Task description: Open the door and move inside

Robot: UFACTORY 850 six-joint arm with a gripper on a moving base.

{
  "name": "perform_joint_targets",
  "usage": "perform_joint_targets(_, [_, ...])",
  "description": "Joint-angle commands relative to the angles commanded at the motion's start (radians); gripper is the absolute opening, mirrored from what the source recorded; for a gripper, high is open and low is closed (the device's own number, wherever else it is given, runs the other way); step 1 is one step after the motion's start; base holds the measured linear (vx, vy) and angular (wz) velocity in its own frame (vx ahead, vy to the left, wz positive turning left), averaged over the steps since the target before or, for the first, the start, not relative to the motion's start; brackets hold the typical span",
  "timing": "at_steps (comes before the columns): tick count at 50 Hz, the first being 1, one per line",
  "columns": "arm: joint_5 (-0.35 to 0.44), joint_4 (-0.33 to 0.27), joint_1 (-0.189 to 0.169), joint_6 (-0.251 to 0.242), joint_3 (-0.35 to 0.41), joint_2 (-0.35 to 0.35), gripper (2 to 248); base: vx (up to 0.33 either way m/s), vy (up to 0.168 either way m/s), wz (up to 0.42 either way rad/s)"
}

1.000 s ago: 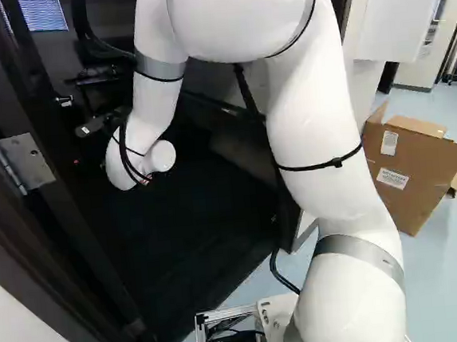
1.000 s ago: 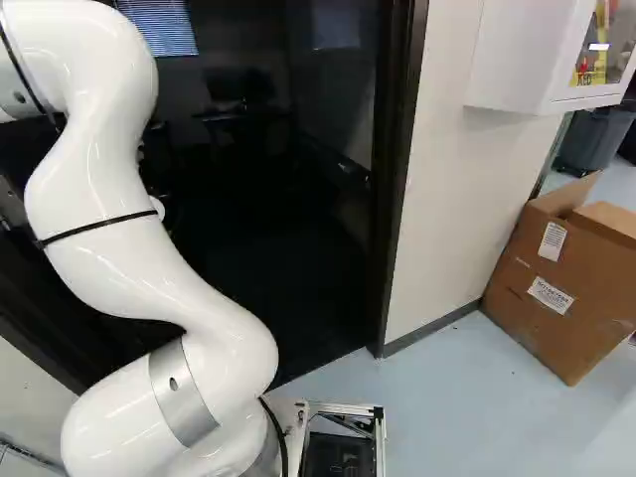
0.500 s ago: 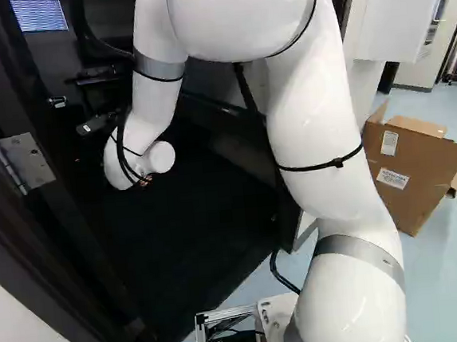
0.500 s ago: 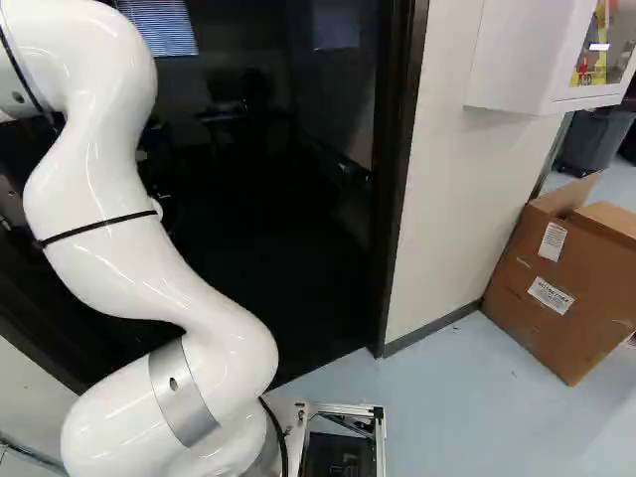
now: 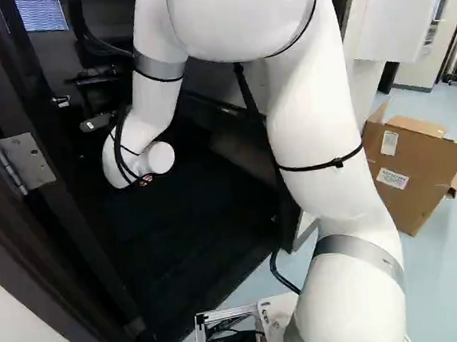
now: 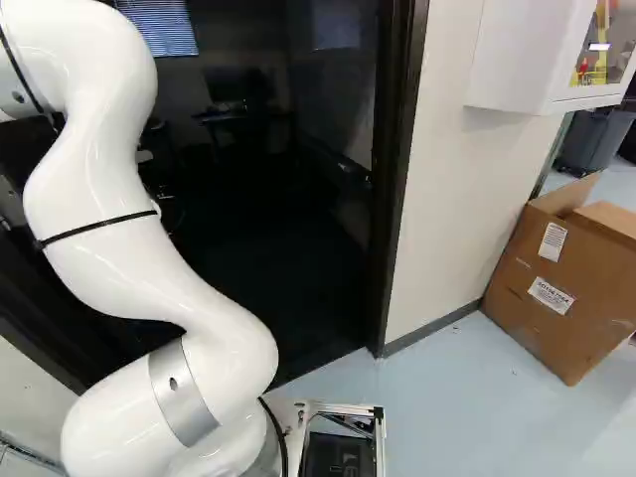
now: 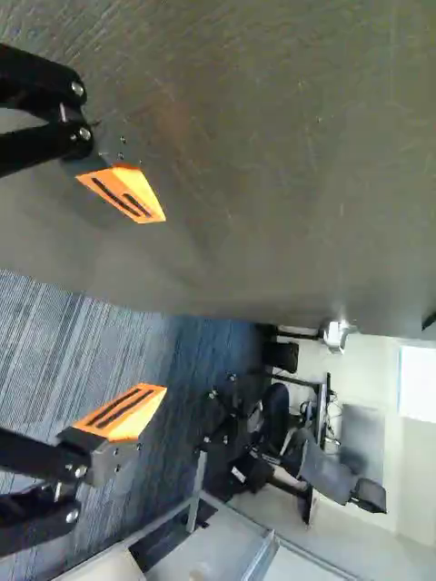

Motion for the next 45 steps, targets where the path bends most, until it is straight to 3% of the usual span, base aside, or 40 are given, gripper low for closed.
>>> perform_joint_targets(22, [0.000, 0.064, -0.008, 0.000, 0.018, 0.014, 247, 0.000, 0.000, 0.000])
perform_joint_targets(45, [0.000, 0.130, -0.049, 0.000, 0.095, 0.075, 247, 0.000, 0.000, 0.000])
